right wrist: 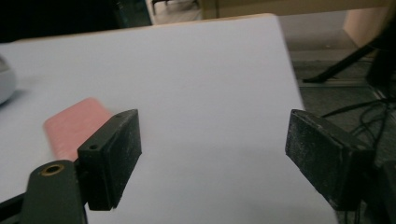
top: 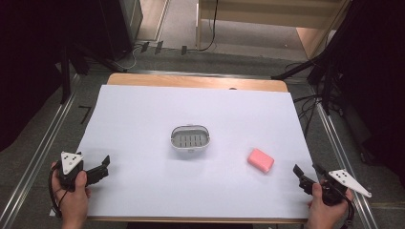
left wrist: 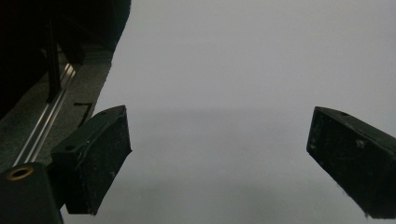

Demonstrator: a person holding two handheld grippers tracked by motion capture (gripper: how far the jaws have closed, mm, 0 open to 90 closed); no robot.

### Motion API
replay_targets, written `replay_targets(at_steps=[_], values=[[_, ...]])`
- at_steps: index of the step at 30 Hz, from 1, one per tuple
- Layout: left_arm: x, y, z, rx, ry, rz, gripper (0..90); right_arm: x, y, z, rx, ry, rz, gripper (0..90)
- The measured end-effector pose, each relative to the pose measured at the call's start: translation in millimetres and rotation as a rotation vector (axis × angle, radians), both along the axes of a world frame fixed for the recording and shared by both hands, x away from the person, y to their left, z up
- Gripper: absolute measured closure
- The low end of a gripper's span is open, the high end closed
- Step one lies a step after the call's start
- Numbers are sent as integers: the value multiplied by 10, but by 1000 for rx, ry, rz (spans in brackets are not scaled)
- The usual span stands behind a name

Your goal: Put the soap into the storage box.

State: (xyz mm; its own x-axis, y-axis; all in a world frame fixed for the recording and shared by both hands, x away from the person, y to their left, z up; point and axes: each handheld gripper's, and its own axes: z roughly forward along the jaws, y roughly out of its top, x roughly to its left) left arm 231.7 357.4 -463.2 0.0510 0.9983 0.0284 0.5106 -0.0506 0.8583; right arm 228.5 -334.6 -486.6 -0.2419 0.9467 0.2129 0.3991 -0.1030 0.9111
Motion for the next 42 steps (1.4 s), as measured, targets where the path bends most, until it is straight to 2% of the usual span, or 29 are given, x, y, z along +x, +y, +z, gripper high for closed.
replay_targets(at_steps=[2, 3, 5, 7, 9, 11, 13, 14, 15, 16, 20, 21, 22, 23, 24, 25, 26, 27, 28, 30, 32, 42], values=[[-4, 0, 0, 0, -6, 2, 68, 10, 25, 20, -16, 11, 39, 289], [-4, 0, 0, 0, -6, 2, 68, 10, 25, 20, -16, 11, 39, 289], [-16, 1, 1, -4, -15, 1, 68, 40, 49, 64, -69, 39, 69, 332], [-17, 0, 1, -3, -17, 1, 69, 60, 60, 113, -89, 57, 118, 339], [-19, -2, 0, 1, -21, 0, 68, 95, 65, 182, -115, 93, 195, 366], [-23, -2, 0, -2, -24, -2, 69, 127, 99, 232, -172, 138, 209, 312], [-24, 1, 0, -3, -24, -3, 69, 169, 146, 259, -228, 192, 246, 295], [-20, 3, 1, -2, -19, -3, 69, 200, 186, 272, -279, 230, 270, 282], [-20, 3, 1, -2, -19, -3, 69, 200, 186, 272, -279, 230, 270, 282], [-16, -2, -1, -2, -19, -3, 69, 264, 253, 277, -346, 297, 319, 245], [-19, 0, 1, 1, -18, -5, 69, 364, 384, 291, -478, 408, 394, 191], [-19, 0, 1, 1, -18, -5, 69, 364, 384, 291, -478, 408, 394, 191], [-19, 4, 2, -4, -17, -7, 69, 384, 408, 293, -495, 431, 407, 158], [-18, 5, 1, -5, -16, -8, 69, 436, 451, 293, -540, 467, 430, 119], [-18, 5, 0, -6, -18, -6, 69, 477, 492, 296, -555, 521, 456, 45], [-18, 5, 0, -6, -18, -6, 69, 477, 492, 296, -555, 521, 456, 45], [-19, 6, 1, -5, -17, -7, 68, 526, 546, 307, -602, 562, 469, 0], [-19, 6, 1, -5, -17, -7, 69, 526, 546, 307, -602, 562, 469, 0], [-19, 7, 1, -5, -17, -7, 69, 573, 593, 344, -621, 596, 497, 0], [-19, 9, 1, -6, -18, -7, 69, 608, 630, 373, -633, 616, 520, 0], [-20, 11, 0, -6, -20, -8, 69, 647, 670, 402, -650, 621, 527, 0], [-18, 8, 0, -7, -18, -13, 68, 809, 782, 435, -650, 651, 578, 0]])
